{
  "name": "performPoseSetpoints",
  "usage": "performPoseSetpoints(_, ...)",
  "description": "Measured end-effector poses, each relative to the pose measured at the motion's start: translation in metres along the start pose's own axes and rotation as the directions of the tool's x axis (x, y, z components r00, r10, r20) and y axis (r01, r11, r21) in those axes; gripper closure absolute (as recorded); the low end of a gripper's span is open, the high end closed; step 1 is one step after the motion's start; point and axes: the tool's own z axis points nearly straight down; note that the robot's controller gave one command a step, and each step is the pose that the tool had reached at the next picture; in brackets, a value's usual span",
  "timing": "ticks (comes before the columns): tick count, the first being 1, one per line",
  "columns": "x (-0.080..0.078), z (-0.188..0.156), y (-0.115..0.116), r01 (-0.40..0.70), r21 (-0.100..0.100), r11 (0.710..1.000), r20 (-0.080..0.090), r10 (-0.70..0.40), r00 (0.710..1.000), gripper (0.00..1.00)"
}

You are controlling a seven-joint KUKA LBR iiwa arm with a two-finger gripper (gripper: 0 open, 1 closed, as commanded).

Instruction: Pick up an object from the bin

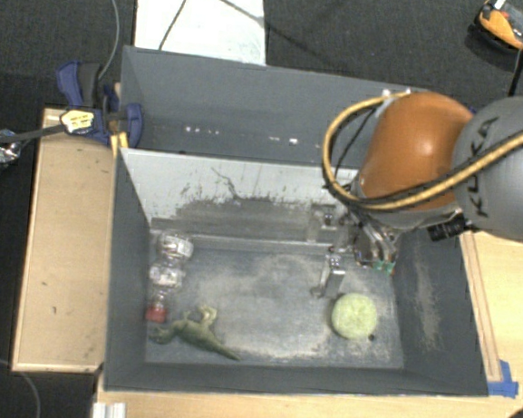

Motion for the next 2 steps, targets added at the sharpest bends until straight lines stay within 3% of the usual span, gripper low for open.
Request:
performPoseSetpoints(1, -0.001, -0.005, 0.0, 0.0, 0.0, 1.0, 0.008, 0.0, 1.0, 0.0)
performPoseSetpoints(2, 0.005, 0.008, -0.02, 0.068, -0.002, 0.998, 0.011, -0.068, 0.998, 0.0)
